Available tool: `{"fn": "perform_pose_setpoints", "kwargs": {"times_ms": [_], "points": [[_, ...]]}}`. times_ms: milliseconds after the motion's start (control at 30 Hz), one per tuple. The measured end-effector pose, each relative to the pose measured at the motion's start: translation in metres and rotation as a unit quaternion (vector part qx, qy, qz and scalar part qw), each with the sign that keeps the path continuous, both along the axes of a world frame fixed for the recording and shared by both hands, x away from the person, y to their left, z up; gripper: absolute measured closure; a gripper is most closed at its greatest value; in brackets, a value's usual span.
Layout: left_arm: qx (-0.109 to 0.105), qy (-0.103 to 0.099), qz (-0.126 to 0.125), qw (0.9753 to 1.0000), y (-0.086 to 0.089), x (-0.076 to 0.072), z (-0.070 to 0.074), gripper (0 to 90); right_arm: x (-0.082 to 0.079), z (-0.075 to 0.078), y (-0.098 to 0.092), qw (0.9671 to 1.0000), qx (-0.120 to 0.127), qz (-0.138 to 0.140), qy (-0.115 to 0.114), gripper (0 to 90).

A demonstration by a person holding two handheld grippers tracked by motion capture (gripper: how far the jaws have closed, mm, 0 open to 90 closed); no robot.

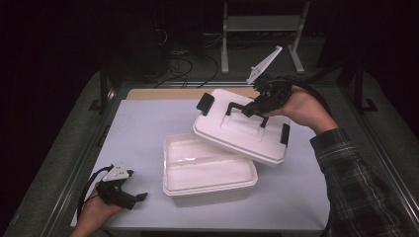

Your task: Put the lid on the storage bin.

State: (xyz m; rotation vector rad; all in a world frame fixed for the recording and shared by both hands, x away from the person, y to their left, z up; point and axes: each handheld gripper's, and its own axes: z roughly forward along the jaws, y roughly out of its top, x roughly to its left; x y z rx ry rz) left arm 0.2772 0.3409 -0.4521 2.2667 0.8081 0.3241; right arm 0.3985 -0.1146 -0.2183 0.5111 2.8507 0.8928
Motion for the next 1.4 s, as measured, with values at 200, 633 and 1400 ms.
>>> {"fn": "perform_pose_setpoints", "kwargs": {"times_ms": [200,633,1400], "points": [[0.0,0.0,0.0,1.0,0.0,0.0,0.0,0.0,-0.008,-0.002,0.022,0.9993,-0.008,0.036,0.0,84.4],[-0.001,0.001,0.0,1.0,0.0,0.0,0.0,0.0,-0.022,-0.012,0.076,0.992,-0.02,0.124,0.011,84.4],[0.001,0.001,-0.001,1.0,0.0,0.0,0.0,0.0,-0.031,-0.041,0.111,0.973,-0.052,0.221,0.042,84.3]]}}
